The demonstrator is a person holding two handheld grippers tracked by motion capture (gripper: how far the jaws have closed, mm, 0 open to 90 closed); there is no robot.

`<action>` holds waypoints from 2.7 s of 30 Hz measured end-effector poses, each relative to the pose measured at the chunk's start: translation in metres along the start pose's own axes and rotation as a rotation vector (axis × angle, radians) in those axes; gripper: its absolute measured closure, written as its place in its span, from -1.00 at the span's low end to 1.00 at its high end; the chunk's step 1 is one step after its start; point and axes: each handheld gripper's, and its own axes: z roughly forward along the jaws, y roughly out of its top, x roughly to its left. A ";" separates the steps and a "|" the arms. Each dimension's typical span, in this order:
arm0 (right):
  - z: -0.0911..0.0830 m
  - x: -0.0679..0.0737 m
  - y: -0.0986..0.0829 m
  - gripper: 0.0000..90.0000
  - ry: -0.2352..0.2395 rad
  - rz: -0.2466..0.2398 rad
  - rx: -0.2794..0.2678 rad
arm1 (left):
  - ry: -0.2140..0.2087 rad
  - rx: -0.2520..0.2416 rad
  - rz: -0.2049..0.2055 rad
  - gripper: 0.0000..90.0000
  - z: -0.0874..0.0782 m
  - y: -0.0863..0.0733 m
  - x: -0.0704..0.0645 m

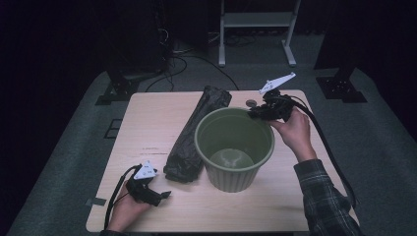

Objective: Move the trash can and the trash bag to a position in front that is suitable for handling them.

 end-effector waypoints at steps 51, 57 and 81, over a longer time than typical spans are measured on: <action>-0.080 0.005 -0.050 -0.92 -0.112 0.070 -0.141 | 0.000 0.003 0.001 -1.00 0.000 0.000 0.000; -0.086 0.005 -0.074 -0.98 -0.138 0.093 -0.128 | 0.000 0.003 0.001 -1.00 0.000 0.000 0.000; -0.063 0.013 -0.177 -1.00 -0.190 0.173 -0.058 | 0.001 0.003 -0.002 -1.00 0.000 0.000 0.000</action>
